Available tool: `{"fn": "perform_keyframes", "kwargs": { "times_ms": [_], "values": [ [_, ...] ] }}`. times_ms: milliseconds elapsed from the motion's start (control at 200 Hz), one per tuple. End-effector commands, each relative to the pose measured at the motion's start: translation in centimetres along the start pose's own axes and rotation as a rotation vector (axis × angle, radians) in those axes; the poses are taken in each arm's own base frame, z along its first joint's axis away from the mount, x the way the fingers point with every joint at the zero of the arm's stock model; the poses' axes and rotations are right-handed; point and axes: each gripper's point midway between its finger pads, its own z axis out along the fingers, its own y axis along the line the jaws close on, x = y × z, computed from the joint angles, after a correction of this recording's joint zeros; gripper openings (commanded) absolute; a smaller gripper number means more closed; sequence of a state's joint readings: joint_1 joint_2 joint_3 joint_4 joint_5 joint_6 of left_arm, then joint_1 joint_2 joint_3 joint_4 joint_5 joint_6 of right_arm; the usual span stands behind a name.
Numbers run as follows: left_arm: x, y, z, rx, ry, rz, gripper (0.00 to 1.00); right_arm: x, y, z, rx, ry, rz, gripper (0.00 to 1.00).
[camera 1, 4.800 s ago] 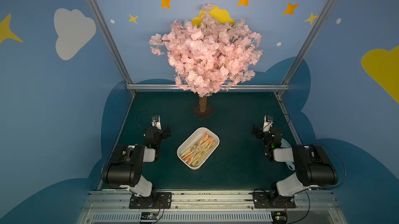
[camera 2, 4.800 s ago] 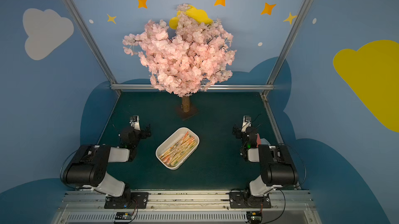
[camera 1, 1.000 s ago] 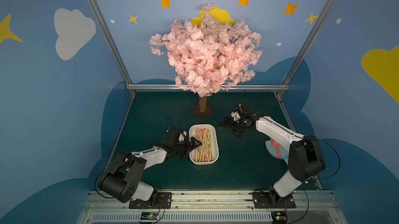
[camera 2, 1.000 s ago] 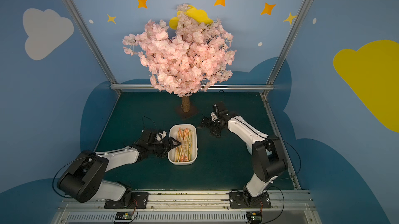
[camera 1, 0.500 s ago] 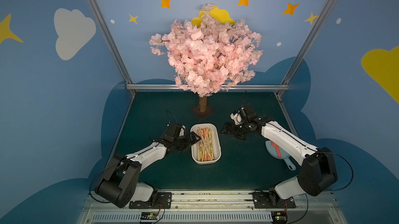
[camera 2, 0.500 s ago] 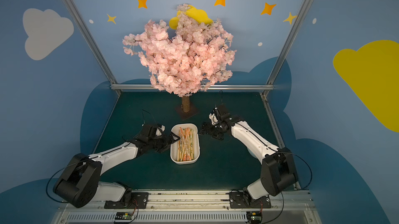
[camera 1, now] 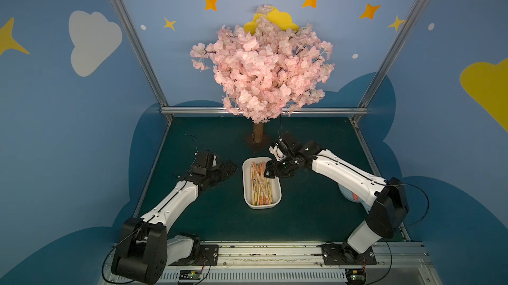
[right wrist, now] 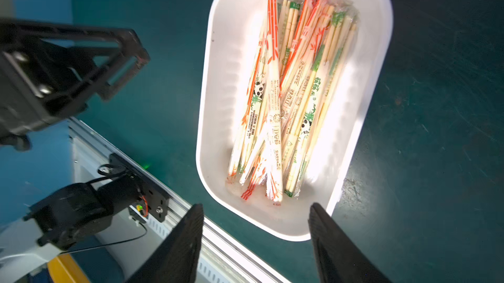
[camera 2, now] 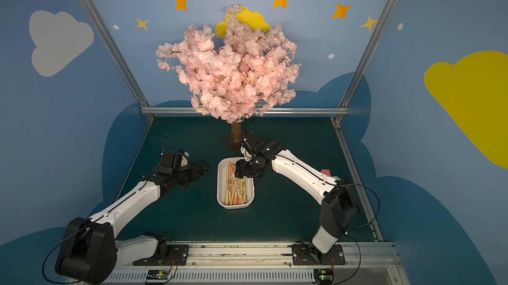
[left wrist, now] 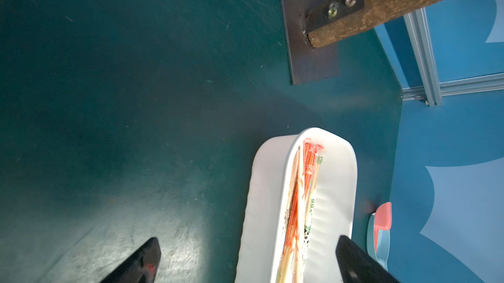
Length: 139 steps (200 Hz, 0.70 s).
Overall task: Take the paired disposable chopsticks out of the storage box
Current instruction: Pick up the paired disposable chopsticks from the storage box.
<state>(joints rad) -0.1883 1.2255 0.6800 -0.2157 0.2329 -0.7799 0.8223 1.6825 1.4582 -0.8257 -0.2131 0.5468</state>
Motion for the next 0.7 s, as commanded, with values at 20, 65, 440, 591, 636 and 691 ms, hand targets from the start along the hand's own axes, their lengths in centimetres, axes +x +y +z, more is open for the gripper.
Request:
{"fn": "perform_keyframes", "kwargs": {
  "times_ms": [20, 65, 440, 591, 636, 691],
  "values": [
    [-0.9, 0.9, -1.0, -0.029, -0.024, 0.006, 1.0, 0.4, 0.1, 1.4, 0.088, 0.045, -0.062, 0.54],
    [-1.0, 1.4, -1.2, -0.043, -0.028, -0.003, 1.0, 0.3, 0.3, 2.1, 0.096, 0.054, -0.078, 0.49],
    [-0.6, 2.4, -0.2, -0.039, 0.023, -0.077, 1.0, 0.3, -0.5, 6.4, 0.188, 0.115, -0.125, 0.32],
    [-0.6, 2.3, 0.3, -0.031, 0.038, -0.079, 1.0, -0.2, -0.7, 7.3, 0.207, 0.115, -0.136, 0.32],
    [-0.6, 2.4, 0.4, -0.034, 0.04, -0.084, 1.0, -0.5, -0.6, 7.6, 0.21, 0.112, -0.14, 0.32],
    [-0.4, 2.5, 0.6, -0.031, 0.047, -0.092, 1.0, -1.0, -0.5, 7.8, 0.214, 0.104, -0.147, 0.32]
  ]
}}
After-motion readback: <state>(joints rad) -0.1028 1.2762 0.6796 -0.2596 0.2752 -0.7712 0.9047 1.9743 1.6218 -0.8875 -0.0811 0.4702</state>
